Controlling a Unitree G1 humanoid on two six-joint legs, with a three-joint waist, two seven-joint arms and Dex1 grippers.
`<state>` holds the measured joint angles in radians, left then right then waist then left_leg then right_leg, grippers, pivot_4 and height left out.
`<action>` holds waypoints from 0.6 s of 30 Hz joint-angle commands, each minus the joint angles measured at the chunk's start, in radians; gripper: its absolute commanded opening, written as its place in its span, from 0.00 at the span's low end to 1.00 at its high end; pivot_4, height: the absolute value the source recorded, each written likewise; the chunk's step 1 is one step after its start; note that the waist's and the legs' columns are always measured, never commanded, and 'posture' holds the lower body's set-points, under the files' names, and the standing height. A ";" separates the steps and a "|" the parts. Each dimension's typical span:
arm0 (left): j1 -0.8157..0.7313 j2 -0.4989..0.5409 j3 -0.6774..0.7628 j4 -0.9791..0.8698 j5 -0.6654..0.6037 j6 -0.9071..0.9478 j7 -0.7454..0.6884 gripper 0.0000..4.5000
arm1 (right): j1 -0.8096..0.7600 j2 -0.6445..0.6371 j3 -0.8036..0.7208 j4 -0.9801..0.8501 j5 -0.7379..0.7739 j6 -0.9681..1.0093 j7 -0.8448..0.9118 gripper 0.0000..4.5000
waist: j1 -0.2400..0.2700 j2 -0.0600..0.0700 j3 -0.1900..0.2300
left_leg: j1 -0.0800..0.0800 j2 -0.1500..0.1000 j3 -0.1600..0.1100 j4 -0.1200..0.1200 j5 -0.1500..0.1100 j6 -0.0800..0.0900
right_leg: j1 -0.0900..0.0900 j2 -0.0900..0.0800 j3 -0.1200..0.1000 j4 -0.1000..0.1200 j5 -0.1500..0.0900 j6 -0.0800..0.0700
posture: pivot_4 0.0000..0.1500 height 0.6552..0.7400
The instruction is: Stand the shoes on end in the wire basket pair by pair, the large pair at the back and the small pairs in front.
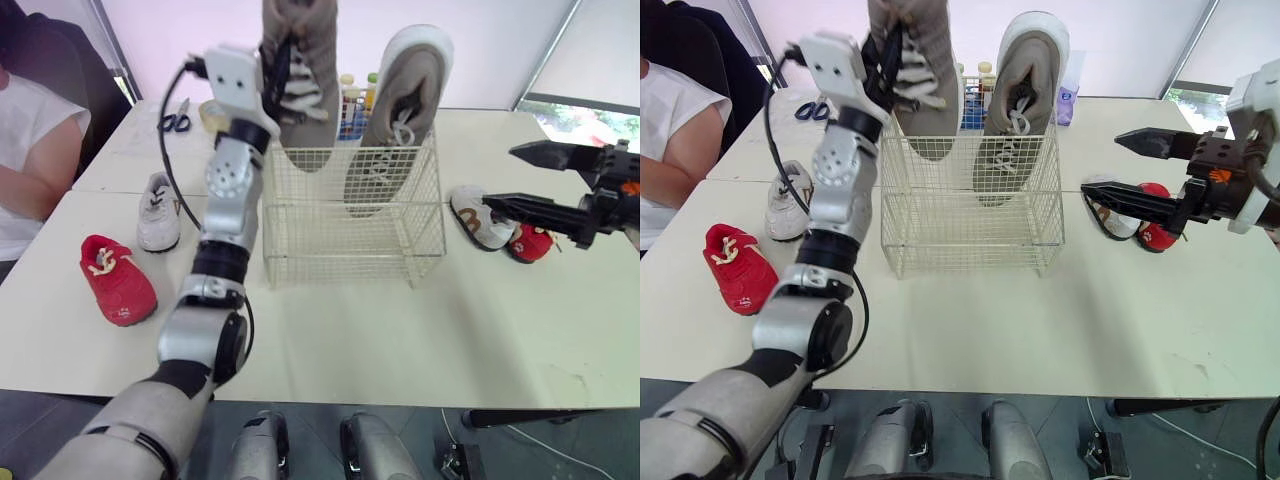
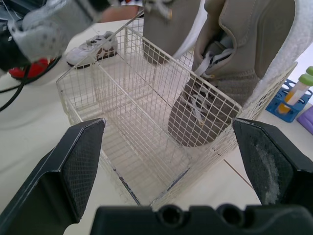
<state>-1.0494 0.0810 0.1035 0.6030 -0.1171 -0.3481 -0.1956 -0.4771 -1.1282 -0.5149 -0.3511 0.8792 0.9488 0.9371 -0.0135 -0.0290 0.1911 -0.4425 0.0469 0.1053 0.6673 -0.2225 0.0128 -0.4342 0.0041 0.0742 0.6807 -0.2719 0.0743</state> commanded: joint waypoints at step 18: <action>0.267 0.003 -0.035 -0.615 -0.078 0.445 -0.001 0.99 | -0.027 0.019 0.093 0.058 -0.020 -0.116 0.008 1.00 | -0.004 0.001 0.000 | 0.000 0.000 0.000 0.000 0.000 0.000 | 0.000 0.001 0.000 0.000 0.000 0.000 | 1.00 1.00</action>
<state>-0.7745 0.0721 0.0660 0.1144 -0.1669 0.0483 -0.1945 -0.4994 -1.1105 -0.4081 -0.2891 0.8675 0.8571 0.9401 -0.0175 -0.0285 0.1908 -0.4423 0.0472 0.1046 0.6675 -0.2222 0.0131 -0.4338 0.0046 0.0741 0.6808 -0.2719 0.0743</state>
